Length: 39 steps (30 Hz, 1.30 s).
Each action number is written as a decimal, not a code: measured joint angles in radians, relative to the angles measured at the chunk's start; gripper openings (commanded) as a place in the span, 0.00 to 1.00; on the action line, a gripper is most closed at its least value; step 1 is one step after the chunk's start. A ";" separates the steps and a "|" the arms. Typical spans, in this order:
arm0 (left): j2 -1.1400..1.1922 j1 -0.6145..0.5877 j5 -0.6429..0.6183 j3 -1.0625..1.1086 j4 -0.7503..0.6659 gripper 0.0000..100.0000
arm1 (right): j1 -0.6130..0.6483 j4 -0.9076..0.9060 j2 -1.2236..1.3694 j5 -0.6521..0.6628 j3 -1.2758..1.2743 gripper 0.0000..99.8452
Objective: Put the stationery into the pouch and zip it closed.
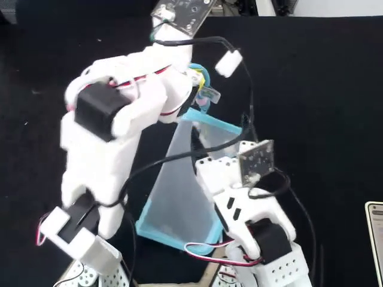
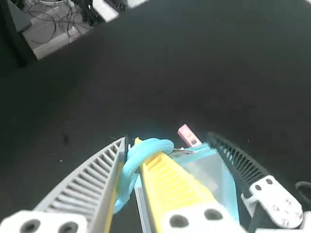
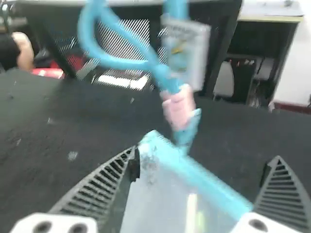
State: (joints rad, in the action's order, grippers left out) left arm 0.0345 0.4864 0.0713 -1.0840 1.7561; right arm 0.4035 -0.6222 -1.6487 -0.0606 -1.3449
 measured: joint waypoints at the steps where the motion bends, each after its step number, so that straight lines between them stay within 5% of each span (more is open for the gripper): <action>1: -0.021 0.000 0.000 -0.003 0.000 0.03 | -0.009 0.002 0.000 0.000 0.017 0.40; 14: -0.270 0.032 0.000 0.083 0.000 0.03 | 0.110 -0.034 0.331 0.000 0.350 0.40; 25: -0.282 0.074 0.037 0.083 -0.023 0.03 | 0.181 -0.224 0.150 0.000 0.420 0.40; 39: -0.285 0.114 0.041 0.083 -0.063 0.03 | 0.236 -0.103 0.187 0.023 0.353 0.39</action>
State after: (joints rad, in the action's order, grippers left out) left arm -0.2509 0.5999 0.1128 -1.0012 1.6932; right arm 0.6398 -0.7250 -1.4615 -0.0376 -0.9920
